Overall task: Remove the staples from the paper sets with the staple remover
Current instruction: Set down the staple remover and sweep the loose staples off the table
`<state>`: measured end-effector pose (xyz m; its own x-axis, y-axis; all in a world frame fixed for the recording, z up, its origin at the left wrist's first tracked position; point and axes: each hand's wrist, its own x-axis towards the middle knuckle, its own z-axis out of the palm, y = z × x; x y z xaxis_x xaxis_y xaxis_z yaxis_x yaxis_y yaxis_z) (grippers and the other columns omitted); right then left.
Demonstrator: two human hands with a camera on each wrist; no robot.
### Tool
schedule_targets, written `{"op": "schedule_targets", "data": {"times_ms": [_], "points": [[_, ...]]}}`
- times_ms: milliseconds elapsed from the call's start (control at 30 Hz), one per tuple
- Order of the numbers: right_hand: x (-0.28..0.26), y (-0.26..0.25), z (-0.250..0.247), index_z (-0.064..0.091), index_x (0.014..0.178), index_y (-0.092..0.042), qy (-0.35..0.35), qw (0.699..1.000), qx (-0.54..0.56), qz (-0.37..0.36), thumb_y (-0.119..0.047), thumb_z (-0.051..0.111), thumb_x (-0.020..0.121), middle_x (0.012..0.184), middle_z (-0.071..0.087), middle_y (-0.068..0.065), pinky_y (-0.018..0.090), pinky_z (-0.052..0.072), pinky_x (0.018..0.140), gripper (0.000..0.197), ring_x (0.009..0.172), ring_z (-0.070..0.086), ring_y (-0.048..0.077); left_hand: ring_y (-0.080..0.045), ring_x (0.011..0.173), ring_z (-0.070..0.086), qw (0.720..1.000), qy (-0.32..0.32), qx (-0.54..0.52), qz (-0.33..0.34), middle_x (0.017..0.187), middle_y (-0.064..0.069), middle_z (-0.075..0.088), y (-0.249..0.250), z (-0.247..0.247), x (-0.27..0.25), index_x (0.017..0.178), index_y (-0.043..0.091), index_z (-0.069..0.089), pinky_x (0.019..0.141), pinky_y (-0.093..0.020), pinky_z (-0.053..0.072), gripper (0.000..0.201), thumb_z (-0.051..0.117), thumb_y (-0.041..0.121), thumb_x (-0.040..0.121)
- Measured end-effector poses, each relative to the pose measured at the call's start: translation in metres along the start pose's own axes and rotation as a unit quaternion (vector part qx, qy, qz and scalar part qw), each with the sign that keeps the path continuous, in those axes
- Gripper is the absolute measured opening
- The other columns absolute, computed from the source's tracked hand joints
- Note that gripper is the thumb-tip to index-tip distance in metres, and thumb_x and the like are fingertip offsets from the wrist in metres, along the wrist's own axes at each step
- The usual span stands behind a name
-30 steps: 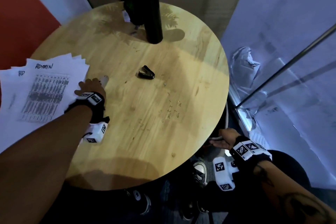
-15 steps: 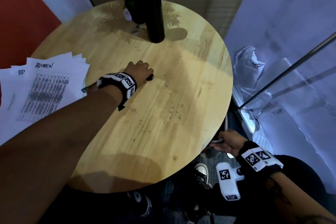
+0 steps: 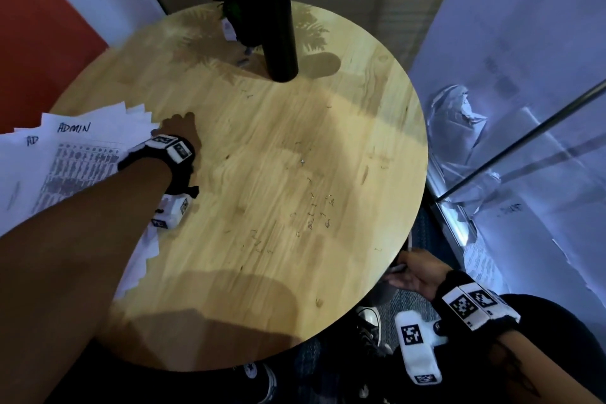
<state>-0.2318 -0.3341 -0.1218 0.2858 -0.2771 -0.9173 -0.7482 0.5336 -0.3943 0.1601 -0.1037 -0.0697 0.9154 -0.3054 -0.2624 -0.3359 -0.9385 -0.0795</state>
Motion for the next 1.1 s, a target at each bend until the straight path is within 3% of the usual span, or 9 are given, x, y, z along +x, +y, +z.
{"op": "schedule_targets", "data": {"times_ms": [167,333,500,633,733,833,900,1000,1100], "points": [[-0.002,0.001,0.0,0.051,0.095,-0.005,-0.007,1.0,0.005,-0.02,0.001,0.038,0.094,0.053,0.064,0.008,0.019,0.049,0.04,0.014,0.044,0.064,0.017,-0.033,0.144,0.015,0.994,-0.039,-0.069,0.079,0.157,-0.018,0.011,0.059,-0.017,0.02,0.15,0.005,0.014,0.115,-0.041,0.018,0.06,0.04,0.027,0.101],[0.0,-0.003,0.002,0.05,0.11,-0.003,0.011,0.999,-0.02,-0.035,-0.003,0.042,0.095,0.071,0.058,0.015,0.024,0.051,0.042,0.016,0.05,0.061,0.022,-0.031,0.146,0.008,0.989,-0.063,-0.096,0.097,0.159,-0.016,0.0,0.099,-0.031,0.057,0.151,0.005,0.004,0.117,-0.037,0.015,0.078,0.041,0.048,0.096],[-0.003,-0.008,0.006,0.05,0.09,-0.01,0.016,0.998,-0.049,-0.046,0.003,0.039,0.094,0.041,0.053,0.004,0.02,0.047,0.036,0.017,0.041,0.055,0.019,-0.026,0.147,-0.003,0.985,-0.113,-0.084,0.095,0.159,-0.013,-0.01,0.119,-0.028,0.074,0.15,0.003,-0.003,0.119,-0.036,0.01,0.084,0.028,0.058,0.096],[-0.004,-0.01,0.004,0.05,0.088,-0.004,0.01,0.996,-0.072,-0.058,0.008,0.04,0.093,0.063,0.054,0.008,0.019,0.047,0.035,0.017,0.052,0.053,0.02,-0.024,0.146,-0.014,0.981,-0.138,-0.09,0.098,0.158,-0.01,-0.018,0.121,-0.011,0.048,0.149,0.004,-0.007,0.118,-0.046,0.001,0.086,0.024,0.062,0.093],[0.0,-0.007,0.003,0.049,0.108,-0.008,0.015,0.996,-0.066,-0.059,0.015,0.04,0.089,0.046,0.057,0.007,0.021,0.046,0.035,0.031,0.037,0.054,0.016,-0.022,0.146,-0.017,0.971,-0.161,-0.096,0.148,0.157,-0.011,-0.02,0.114,-0.006,0.011,0.149,0.003,-0.008,0.118,-0.043,-0.002,0.083,0.024,0.058,0.095],[0.001,-0.005,0.005,0.046,0.12,-0.013,0.019,0.997,-0.06,-0.051,0.009,0.035,0.092,0.039,0.054,0.002,0.02,0.046,0.035,0.037,0.029,0.051,0.012,-0.018,0.143,-0.022,0.944,-0.197,-0.047,0.261,0.153,-0.007,-0.028,0.095,0.005,-0.043,0.148,0.008,-0.016,0.118,-0.038,-0.005,0.1,0.016,0.077,0.082],[0.003,-0.007,0.006,0.047,0.124,-0.013,0.029,0.996,-0.06,-0.053,0.006,0.035,0.094,0.051,0.055,0.007,0.019,0.047,0.035,0.037,0.03,0.052,0.012,-0.011,0.14,-0.027,0.91,-0.224,-0.034,0.347,0.148,0.001,-0.033,0.08,0.013,-0.078,0.145,0.014,-0.021,0.118,-0.035,-0.007,0.115,-0.001,0.092,0.063],[0.002,-0.01,0.009,0.049,0.119,-0.009,0.035,0.997,-0.059,-0.041,0.005,0.036,0.094,0.048,0.054,0.008,0.02,0.046,0.033,0.031,0.031,0.052,0.016,-0.005,0.143,-0.009,0.903,-0.185,-0.109,0.371,0.154,0.005,-0.014,0.075,0.006,-0.088,0.15,0.013,-0.006,0.117,-0.022,0.003,0.121,-0.001,0.094,0.06],[-0.001,-0.011,0.009,0.047,0.115,-0.012,0.037,0.997,-0.058,-0.045,0.005,0.036,0.094,0.059,0.053,0.012,0.02,0.046,0.033,0.029,0.047,0.051,0.023,-0.015,0.143,0.019,0.917,-0.088,-0.208,0.329,0.155,-0.007,0.022,0.1,-0.014,-0.054,0.147,0.003,0.023,0.109,-0.013,0.01,0.104,0.021,0.081,0.077]]}}
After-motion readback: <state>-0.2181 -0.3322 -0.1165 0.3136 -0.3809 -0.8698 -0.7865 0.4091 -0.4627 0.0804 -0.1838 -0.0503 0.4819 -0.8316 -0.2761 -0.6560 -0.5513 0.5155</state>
